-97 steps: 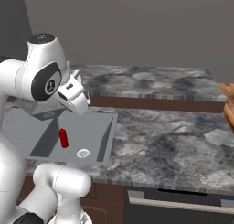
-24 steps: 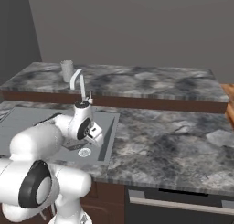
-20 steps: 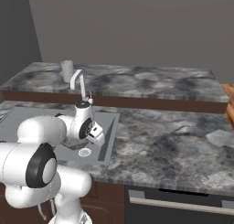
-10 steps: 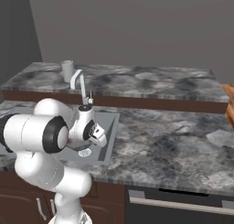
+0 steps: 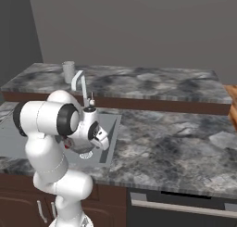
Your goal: Pick the glass cup and colander and place them in the sink. Then turn on the water.
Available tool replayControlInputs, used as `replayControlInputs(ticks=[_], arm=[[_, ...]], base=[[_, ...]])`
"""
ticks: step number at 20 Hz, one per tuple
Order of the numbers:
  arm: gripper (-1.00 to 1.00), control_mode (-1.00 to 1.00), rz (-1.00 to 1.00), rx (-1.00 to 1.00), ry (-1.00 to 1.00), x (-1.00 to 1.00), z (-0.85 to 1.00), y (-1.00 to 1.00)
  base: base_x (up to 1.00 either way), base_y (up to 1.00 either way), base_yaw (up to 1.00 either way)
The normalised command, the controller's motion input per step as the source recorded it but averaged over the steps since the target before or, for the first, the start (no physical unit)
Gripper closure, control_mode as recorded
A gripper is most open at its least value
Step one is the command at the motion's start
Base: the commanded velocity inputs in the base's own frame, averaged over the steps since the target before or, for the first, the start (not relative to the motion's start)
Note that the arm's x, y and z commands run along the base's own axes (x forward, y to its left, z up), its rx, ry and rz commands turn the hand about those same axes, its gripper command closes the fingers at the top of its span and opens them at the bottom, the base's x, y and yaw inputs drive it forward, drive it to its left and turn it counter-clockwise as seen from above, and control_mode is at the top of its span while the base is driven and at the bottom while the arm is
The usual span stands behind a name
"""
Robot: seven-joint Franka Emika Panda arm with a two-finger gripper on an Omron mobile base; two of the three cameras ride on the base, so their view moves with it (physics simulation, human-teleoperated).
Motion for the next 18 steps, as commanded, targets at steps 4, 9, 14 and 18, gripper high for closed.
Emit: replayControlInputs(ticks=[4,9,14,18], arm=[[1.00,-1.00,0.00,-0.02,0.12,0.30,-0.21,-0.01],[1.00,-1.00,0.00,-0.01,0.04,0.21,-0.23,-0.11],[1.00,-1.00,-0.03,0.00,-0.02,0.03,-0.21,-0.13],[1.00,-1.00,-0.08,0.00,-0.05,0.00,-0.15,-0.02]], base=[[0.00,0.00,0.00],[0.00,0.00,0.00],[0.00,0.00,0.00],[0.00,0.00,0.00]])
